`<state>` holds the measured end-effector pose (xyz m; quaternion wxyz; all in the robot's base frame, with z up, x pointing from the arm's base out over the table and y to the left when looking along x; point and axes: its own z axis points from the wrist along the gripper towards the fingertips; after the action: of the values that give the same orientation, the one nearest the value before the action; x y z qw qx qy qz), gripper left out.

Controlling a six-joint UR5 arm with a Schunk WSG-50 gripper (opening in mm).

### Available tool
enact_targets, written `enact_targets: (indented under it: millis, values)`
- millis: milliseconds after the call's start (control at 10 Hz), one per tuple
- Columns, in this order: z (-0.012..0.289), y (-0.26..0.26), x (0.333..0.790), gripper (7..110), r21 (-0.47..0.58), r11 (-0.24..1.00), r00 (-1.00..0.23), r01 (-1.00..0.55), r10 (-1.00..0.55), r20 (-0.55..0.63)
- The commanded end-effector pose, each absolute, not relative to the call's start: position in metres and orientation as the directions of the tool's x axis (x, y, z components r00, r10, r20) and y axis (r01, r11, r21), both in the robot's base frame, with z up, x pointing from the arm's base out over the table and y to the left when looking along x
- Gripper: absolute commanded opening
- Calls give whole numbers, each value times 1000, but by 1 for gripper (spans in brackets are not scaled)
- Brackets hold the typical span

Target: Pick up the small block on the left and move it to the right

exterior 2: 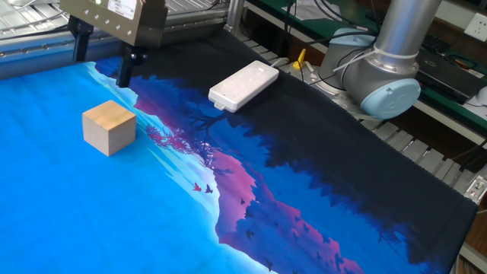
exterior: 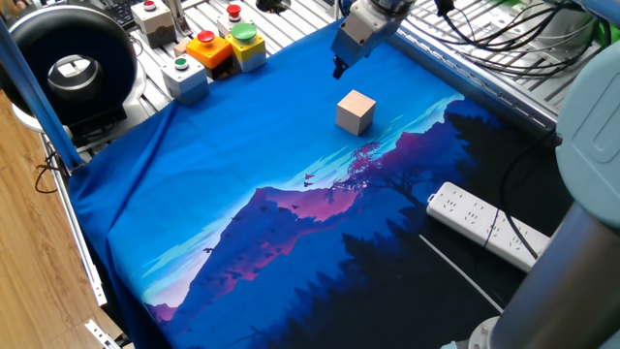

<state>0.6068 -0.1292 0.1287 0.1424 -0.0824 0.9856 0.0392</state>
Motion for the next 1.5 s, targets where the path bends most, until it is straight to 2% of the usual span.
enact_targets:
  millis: [0,400,700,1100,1200,1400]
  values:
    - [123,-133,611,88,40,981,-940,-189,-169,-298]
    - [109,-128,617,88,24,980,-931,-196,-179,-318]
    - [107,-144,621,88,-61,971,-915,-231,-238,-327]
    - [99,-136,626,88,-46,980,-909,-195,-198,-366]
    - [95,-139,617,66,-60,980,-920,-191,-200,-338]
    - [87,-142,575,66,-40,980,-962,-195,-199,-187]
